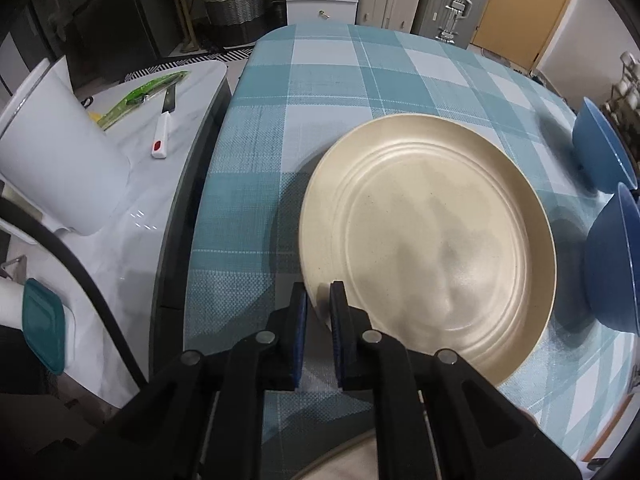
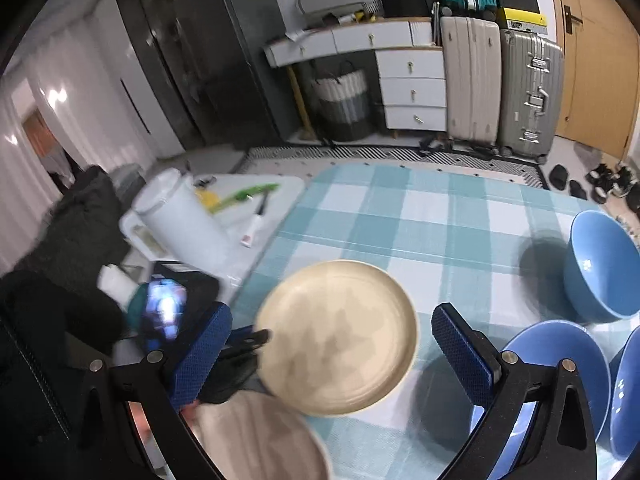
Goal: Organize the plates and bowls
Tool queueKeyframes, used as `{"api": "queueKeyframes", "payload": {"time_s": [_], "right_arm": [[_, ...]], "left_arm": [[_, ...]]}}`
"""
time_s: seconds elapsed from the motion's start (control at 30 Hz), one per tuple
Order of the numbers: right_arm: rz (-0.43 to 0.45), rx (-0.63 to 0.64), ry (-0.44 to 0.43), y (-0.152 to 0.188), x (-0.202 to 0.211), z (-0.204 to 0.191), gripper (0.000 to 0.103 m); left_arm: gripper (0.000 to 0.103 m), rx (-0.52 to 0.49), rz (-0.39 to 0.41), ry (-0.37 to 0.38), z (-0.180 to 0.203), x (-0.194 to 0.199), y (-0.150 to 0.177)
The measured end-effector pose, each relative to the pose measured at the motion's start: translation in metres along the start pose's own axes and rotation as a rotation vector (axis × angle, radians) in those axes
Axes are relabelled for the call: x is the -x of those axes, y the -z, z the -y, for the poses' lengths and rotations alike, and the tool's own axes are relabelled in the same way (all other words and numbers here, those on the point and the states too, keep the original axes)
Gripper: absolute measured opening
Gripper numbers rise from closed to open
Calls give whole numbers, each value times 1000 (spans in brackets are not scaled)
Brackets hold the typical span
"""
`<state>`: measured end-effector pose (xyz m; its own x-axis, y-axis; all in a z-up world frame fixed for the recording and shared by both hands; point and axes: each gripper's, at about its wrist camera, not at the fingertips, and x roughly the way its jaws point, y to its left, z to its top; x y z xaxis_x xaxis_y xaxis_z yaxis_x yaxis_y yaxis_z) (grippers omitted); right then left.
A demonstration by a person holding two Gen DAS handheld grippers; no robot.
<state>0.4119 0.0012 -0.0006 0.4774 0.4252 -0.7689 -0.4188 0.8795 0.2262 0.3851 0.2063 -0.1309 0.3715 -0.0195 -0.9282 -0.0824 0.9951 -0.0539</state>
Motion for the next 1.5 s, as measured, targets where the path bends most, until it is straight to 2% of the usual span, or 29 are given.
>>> {"api": "queueKeyframes", "payload": {"time_s": [0.1, 0.2, 0.23, 0.27, 0.33, 0.47, 0.57, 0.73, 0.9, 0.97, 1.03, 1.1, 1.27, 1.33, 1.43, 1.5], "right_arm": [[-100, -94, -15, 0, -33, 8, 102], [-156, -142, -1, 2, -56, 13, 102], [-166, -142, 4, 3, -62, 13, 102], [-173, -134, 20, 3, -67, 12, 102], [-193, -92, 85, 3, -80, 11, 102], [-224, -101, 125, 6, -102, 19, 101], [-261, -3, 237, 9, -122, 20, 100], [-334, -58, 225, 19, -146, 34, 77], [-369, -69, 241, 27, -157, 40, 76], [-369, -71, 237, 27, -158, 41, 72], [-372, -75, 230, 27, -160, 42, 62], [-379, -81, 228, 29, -161, 42, 59], [-375, -85, 242, 37, -161, 49, 40], [-374, -92, 245, 38, -159, 54, 29], [-369, -110, 228, 37, -156, 61, 20], [-363, -109, 216, 39, -156, 62, 19]], "left_arm": [[13, -16, 2, -13, 1, 3, 4], [17, -27, 7, -17, 1, 5, 6], [24, -26, 10, -25, 1, 5, 7], [35, -11, 7, -26, -2, 3, 7], [47, 29, -11, -8, -7, -1, 8], [47, 70, -21, 39, -15, -6, 9], [47, 87, -12, 63, -18, -6, 10], [47, 83, -16, 76, -20, -6, 10], [48, 85, -1, 87, -24, -6, 11], [50, 67, 9, 85, -23, -6, 12], [50, 64, 18, 94, -24, -5, 13], [50, 64, 18, 96, -25, -5, 13], [49, 73, 10, 93, -25, -6, 10], [48, 77, 12, 99, -26, -7, 10], [48, 78, 17, 104, -27, -7, 10], [47, 83, 23, 100, -27, -7, 11]]}}
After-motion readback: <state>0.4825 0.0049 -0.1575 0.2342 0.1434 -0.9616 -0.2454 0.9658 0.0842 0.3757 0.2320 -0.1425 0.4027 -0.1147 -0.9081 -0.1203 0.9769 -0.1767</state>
